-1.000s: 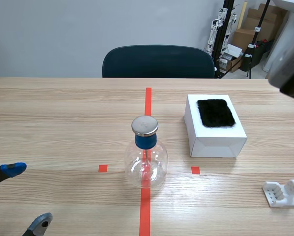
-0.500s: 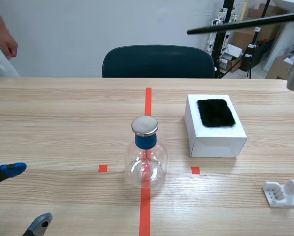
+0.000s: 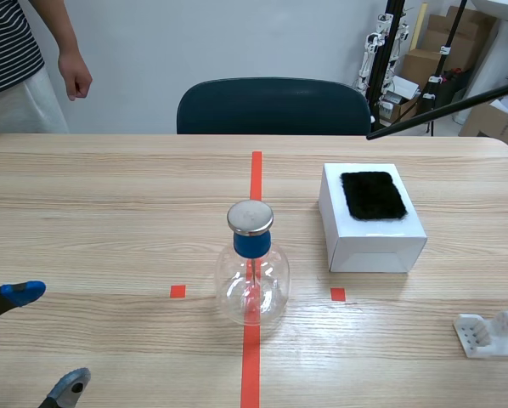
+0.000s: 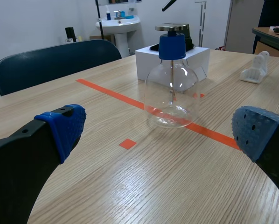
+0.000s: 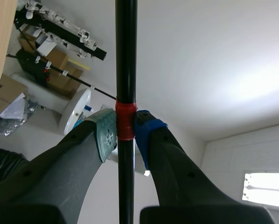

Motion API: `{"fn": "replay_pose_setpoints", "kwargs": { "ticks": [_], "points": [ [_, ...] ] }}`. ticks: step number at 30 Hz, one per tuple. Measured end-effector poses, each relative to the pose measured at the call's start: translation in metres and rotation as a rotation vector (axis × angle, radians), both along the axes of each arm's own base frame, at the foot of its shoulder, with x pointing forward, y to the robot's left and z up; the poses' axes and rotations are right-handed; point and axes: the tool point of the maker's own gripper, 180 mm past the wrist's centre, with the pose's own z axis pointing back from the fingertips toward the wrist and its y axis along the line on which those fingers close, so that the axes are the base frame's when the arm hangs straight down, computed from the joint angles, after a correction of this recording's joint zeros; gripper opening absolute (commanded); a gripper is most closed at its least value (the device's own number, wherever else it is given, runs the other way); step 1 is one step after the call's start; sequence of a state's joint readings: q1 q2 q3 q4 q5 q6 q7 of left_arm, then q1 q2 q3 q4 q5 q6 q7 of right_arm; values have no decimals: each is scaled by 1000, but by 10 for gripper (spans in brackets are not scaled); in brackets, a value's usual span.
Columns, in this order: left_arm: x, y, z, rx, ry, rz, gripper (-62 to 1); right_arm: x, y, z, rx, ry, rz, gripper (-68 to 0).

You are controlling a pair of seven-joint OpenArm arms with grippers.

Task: Do the electroscope experiment. rub the rod on the fur

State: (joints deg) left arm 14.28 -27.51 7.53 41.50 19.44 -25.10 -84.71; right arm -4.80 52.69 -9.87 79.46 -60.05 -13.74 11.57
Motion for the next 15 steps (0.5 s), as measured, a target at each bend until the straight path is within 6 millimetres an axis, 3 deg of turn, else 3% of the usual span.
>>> {"fn": "replay_pose_setpoints", "kwargs": {
  "ticks": [4,10,15],
  "points": [
    [0,0,0,0,0,0,14,4,-6,-11,-12,25,-14,-676],
    [0,0,0,0,0,0,14,9,11,-24,-14,43,8,-676],
    [0,0,0,0,0,0,14,12,14,-28,-21,36,-21,-676]
  ]
}}
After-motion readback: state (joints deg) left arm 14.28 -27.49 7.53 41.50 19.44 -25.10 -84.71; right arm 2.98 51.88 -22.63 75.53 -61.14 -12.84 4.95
